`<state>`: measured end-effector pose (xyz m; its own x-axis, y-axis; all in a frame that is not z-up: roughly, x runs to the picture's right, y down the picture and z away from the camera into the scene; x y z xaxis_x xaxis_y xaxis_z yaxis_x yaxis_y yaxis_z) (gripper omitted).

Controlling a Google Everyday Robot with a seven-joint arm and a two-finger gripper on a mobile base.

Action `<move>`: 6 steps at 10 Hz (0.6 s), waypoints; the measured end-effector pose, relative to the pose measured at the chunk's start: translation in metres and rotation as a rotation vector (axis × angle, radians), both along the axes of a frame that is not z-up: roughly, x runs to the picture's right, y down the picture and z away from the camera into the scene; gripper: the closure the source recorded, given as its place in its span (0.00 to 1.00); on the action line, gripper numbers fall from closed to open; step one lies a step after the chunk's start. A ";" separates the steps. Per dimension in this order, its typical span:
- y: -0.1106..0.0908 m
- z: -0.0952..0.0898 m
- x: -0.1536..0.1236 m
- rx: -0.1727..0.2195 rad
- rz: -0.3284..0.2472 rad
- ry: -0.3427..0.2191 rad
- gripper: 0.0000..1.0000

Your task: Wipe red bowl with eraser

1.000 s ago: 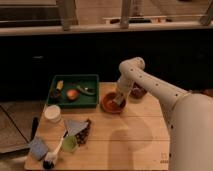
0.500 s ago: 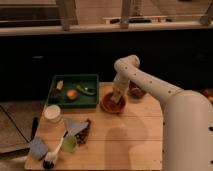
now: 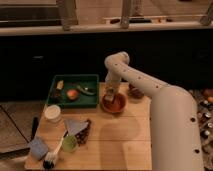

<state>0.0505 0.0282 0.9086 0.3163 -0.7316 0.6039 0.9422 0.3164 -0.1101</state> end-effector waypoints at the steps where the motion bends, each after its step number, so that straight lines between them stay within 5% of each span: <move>1: 0.010 -0.006 -0.002 -0.024 -0.025 -0.028 0.99; 6: 0.064 -0.033 0.014 -0.130 -0.113 -0.062 0.99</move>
<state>0.0648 0.0927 0.8758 0.1960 -0.6749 0.7114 0.9772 0.1952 -0.0841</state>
